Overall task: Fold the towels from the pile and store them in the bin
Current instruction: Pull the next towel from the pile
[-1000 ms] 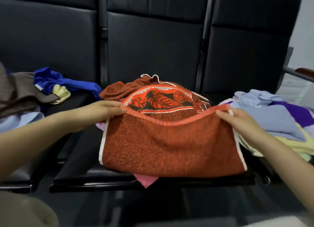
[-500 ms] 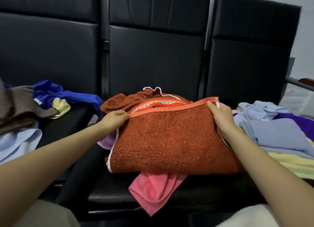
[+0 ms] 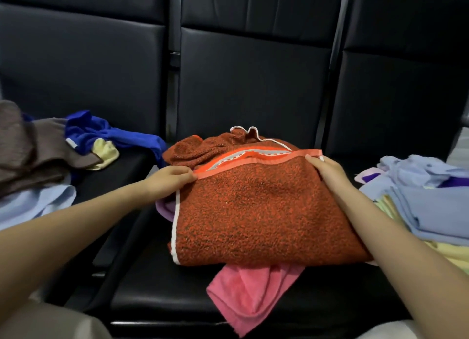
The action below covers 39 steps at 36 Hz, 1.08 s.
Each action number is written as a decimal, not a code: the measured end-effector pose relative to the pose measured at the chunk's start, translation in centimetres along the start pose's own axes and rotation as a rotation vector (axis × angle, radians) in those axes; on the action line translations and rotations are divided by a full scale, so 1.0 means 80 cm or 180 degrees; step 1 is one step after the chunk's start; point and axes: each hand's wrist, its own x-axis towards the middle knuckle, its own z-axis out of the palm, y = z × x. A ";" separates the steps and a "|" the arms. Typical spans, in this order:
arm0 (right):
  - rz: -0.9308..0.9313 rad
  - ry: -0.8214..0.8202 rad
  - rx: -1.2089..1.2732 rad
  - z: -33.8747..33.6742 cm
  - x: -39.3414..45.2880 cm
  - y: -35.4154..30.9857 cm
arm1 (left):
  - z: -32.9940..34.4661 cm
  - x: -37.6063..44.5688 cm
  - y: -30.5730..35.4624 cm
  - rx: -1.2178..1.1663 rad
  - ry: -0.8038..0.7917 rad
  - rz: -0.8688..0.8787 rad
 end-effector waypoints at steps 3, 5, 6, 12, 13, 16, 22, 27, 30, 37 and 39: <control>0.0210 -0.0133 0.0156 -0.005 -0.004 0.003 | -0.005 0.000 -0.001 0.0035 -0.0239 -0.0016; 0.0244 -0.0096 0.0108 -0.006 -0.002 0.006 | -0.007 -0.001 0.002 0.0180 -0.0390 -0.0052; 0.0225 -0.0038 0.0052 -0.006 -0.002 0.007 | -0.007 -0.002 0.004 0.0253 -0.0439 -0.0073; -0.0077 0.0170 -0.0222 -0.004 -0.021 -0.003 | -0.014 -0.010 0.020 0.0845 0.0019 0.0074; -0.0125 0.0199 -0.0169 -0.006 -0.025 -0.007 | -0.017 -0.012 0.024 0.0805 0.0212 0.0176; -0.0304 0.0416 0.0194 -0.017 -0.033 -0.029 | -0.024 -0.022 0.045 0.0693 0.0742 0.0612; -0.0795 0.0340 0.0239 -0.041 -0.046 -0.117 | -0.043 -0.037 0.120 0.0097 0.1781 0.1184; -0.1163 0.0559 0.0844 -0.045 -0.064 -0.212 | -0.060 -0.041 0.192 -0.0322 0.2263 0.1593; -0.1378 0.0465 0.0400 -0.044 -0.080 -0.249 | -0.075 -0.048 0.233 -0.0889 0.2470 0.1636; -0.1572 0.0291 0.0576 -0.058 -0.111 -0.307 | -0.117 -0.083 0.281 -0.1560 0.2186 0.1653; -0.1476 0.0111 0.0941 -0.059 -0.115 -0.317 | -0.128 -0.092 0.288 -0.1754 0.2045 0.1592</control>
